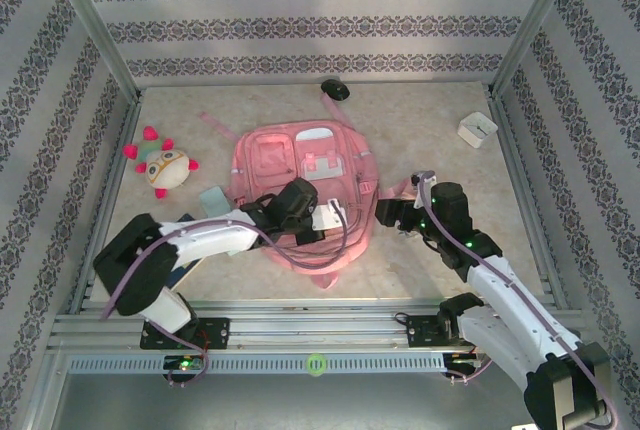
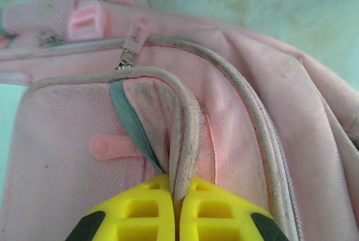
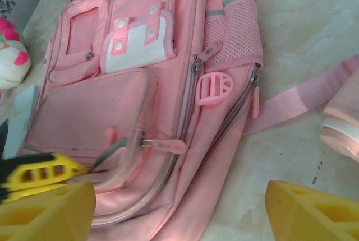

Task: Pack books, pencil case, and school supplies into a backpack

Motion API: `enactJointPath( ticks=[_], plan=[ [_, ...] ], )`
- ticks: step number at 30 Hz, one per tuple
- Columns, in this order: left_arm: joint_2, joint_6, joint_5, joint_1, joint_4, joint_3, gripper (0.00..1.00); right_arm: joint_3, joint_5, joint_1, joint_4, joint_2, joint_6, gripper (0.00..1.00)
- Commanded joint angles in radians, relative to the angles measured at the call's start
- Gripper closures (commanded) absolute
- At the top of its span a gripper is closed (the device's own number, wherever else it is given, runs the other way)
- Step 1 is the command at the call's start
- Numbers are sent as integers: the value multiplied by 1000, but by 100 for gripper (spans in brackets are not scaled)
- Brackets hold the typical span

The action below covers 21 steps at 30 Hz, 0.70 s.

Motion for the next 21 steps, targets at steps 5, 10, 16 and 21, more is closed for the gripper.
enactJointPath(
  ticks=[5, 10, 16, 21],
  plan=[
    [-229, -66, 391, 173, -18, 19, 100, -47, -93, -53, 205, 39, -48, 11],
    [-271, -55, 533, 287, -29, 43, 100, -86, -275, -153, 411, 134, 107, 12],
    [-272, -45, 668, 372, -55, 84, 100, -25, -498, -231, 499, 301, 256, 14],
    [-266, -54, 711, 392, -62, 98, 100, 0, -578, -231, 659, 435, 368, 9]
  ],
)
